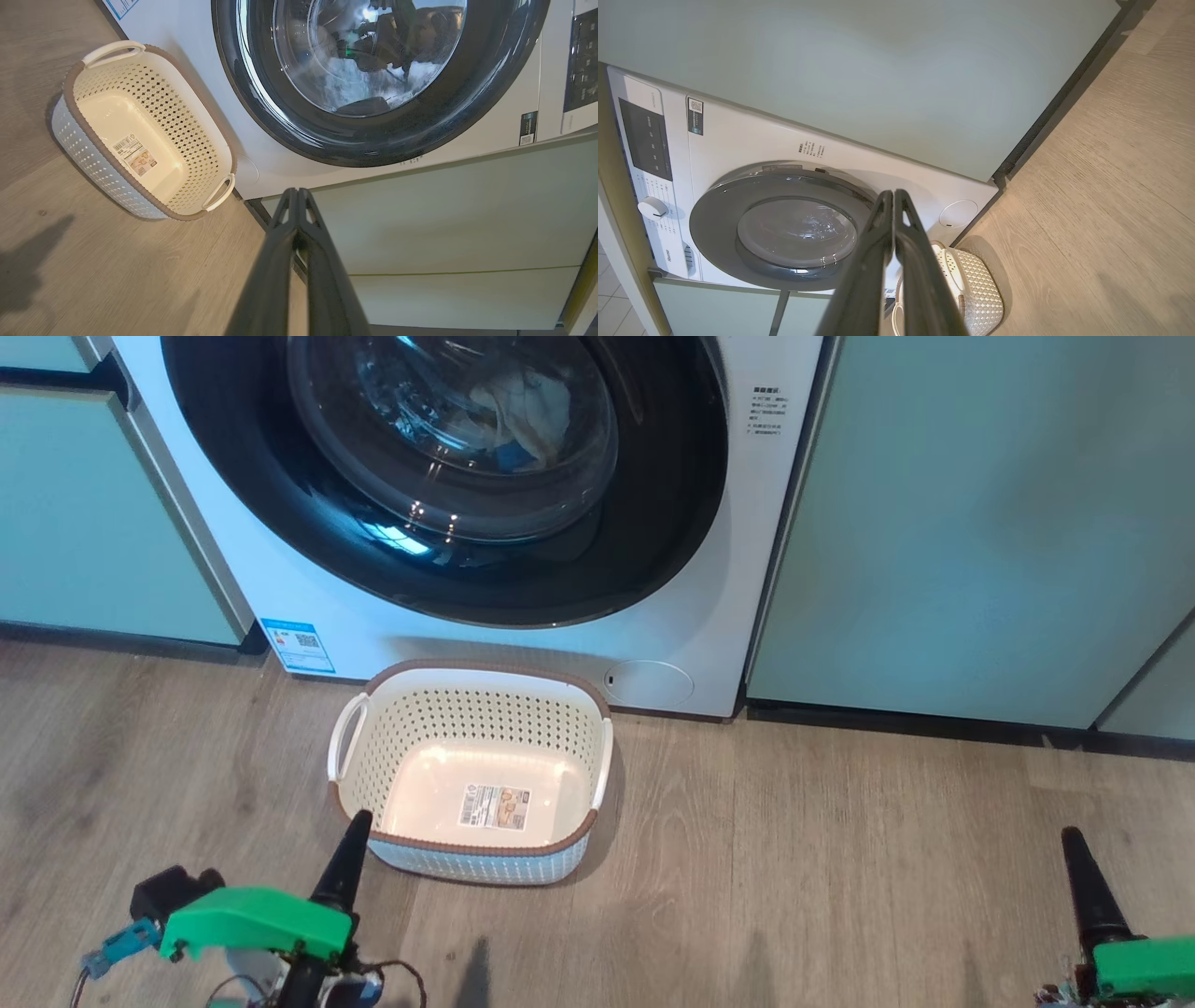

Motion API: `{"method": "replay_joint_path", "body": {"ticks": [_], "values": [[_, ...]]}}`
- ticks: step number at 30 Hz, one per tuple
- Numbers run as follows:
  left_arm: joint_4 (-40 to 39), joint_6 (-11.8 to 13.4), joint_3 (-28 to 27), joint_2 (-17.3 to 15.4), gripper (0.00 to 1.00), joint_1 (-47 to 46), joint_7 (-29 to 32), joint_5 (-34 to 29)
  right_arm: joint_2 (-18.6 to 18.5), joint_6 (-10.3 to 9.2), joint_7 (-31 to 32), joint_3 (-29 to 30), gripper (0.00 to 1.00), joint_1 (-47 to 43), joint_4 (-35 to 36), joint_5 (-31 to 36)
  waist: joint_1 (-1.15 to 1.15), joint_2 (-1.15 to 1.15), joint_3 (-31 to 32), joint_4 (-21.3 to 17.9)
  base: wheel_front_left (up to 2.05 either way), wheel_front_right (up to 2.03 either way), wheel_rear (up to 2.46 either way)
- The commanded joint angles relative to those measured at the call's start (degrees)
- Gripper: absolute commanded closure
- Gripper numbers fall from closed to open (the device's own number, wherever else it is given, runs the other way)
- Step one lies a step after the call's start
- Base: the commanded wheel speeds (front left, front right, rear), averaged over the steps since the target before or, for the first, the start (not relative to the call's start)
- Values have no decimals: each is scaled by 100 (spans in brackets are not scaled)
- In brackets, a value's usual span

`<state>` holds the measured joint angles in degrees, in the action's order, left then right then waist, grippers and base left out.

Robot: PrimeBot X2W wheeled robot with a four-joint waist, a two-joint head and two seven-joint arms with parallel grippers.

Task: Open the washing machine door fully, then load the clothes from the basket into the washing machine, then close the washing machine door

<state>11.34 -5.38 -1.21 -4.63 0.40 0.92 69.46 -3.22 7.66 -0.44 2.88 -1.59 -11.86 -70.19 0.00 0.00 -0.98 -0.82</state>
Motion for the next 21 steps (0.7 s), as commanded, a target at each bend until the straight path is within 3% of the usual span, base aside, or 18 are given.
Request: {"method": "replay_joint_path", "body": {"ticks": [1,21], "values": [[-140,-43,-174,-31,100,-345,34,181,-134,-12,48,-39,100,383,148,-197,0,0,4,4,0,0,0],[113,-148,-332,50,100,-535,308,1533,-134,-15,332,66,100,615,-70,-1563,0,0,51,52,0,0,0]]}}
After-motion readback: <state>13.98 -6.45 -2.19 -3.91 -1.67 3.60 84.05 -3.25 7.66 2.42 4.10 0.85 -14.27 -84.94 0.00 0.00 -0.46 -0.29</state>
